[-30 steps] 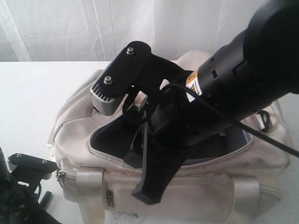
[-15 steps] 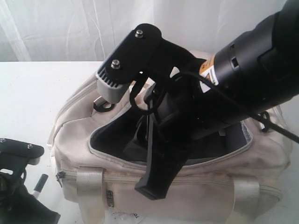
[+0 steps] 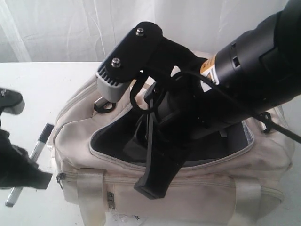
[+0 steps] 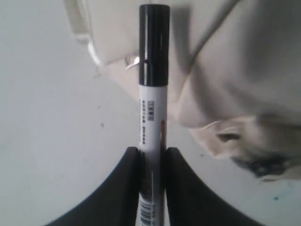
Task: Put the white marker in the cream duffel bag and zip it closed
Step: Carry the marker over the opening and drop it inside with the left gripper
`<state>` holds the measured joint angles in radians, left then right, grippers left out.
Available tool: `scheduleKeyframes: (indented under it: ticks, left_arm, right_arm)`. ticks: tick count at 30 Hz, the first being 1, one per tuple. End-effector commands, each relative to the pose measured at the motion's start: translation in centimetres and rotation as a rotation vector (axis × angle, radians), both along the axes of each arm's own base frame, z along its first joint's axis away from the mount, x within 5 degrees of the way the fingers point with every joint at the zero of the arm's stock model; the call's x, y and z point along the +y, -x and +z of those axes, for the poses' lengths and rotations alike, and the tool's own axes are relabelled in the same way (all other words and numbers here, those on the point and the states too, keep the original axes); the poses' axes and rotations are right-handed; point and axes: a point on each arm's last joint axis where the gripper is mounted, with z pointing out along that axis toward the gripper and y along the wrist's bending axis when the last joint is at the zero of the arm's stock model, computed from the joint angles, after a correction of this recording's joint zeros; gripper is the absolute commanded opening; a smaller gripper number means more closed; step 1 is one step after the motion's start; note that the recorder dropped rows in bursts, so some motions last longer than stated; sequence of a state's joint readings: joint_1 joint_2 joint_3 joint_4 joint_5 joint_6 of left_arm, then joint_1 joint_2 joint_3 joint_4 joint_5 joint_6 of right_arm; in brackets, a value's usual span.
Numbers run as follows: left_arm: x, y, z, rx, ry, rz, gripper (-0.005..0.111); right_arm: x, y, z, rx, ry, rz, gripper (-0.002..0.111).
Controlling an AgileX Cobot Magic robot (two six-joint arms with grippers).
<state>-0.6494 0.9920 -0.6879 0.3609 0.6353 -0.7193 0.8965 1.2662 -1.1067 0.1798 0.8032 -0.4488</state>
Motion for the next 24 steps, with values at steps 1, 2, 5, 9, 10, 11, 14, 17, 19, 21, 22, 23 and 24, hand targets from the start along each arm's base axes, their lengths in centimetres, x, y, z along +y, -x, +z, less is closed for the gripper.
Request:
scheduleKeyframes:
  ticks: [1,2,5,9,10,11,14,17,19,21,22,23,24]
  left_arm:
    - [-1.1,-0.4,3.5,-0.057,0.071,-0.095,0.000]
    - [-1.3,-0.5,4.3,-0.077,0.083,-0.104,0.000]
    - [-1.6,-0.8,6.3,-0.129,0.119,-0.115,0.000]
    - [-2.6,-0.9,8.1,-0.149,0.188,-0.198,0.000]
    - [-3.0,-1.1,8.3,-0.150,0.210,-0.216,0.000]
    - [-3.4,-1.2,8.4,-0.148,0.226,-0.229,0.000]
    - [-4.6,-1.9,8.6,-0.133,0.266,-0.284,0.000]
    - [-5.7,-2.8,8.6,-0.145,0.283,-0.326,0.000]
    - [-6.4,-3.7,8.6,-0.168,0.285,-0.350,0.000]
    - [-7.1,-4.5,8.6,-0.170,0.287,-0.351,0.000]
    - [-7.4,-4.9,8.4,-0.167,0.275,-0.361,0.000]
    - [-7.7,-5.2,8.3,-0.165,0.273,-0.368,0.000]
    - [-8.0,-5.6,8.2,-0.160,0.273,-0.380,0.000]
  right_arm:
    - [0.0,0.0,0.3,-0.017,-0.026,-0.009,0.041]
    - [0.0,0.0,0.4,-0.018,-0.027,-0.009,0.041]
    - [-0.3,0.2,0.7,-0.028,-0.036,-0.011,0.041]
    - [-1.0,0.1,1.5,-0.071,-0.053,-0.056,0.041]
    - [-1.3,0.1,1.7,-0.090,-0.047,-0.077,0.041]
    - [-1.6,0.0,1.9,-0.108,-0.042,-0.101,0.041]
    - [-2.4,-0.1,2.4,-0.144,-0.035,-0.159,0.041]
    - [-2.9,0.1,2.8,-0.159,-0.044,-0.171,0.041]
    - [-3.1,0.3,3.0,-0.155,-0.049,-0.178,0.041]
    - [-3.3,0.4,3.0,-0.142,-0.045,-0.189,0.041]
    - [-3.4,0.5,3.0,-0.134,-0.043,-0.195,0.041]
    - [-3.5,0.6,3.0,-0.129,-0.038,-0.196,0.041]
    - [-3.6,0.6,3.0,-0.125,-0.033,-0.198,0.041]
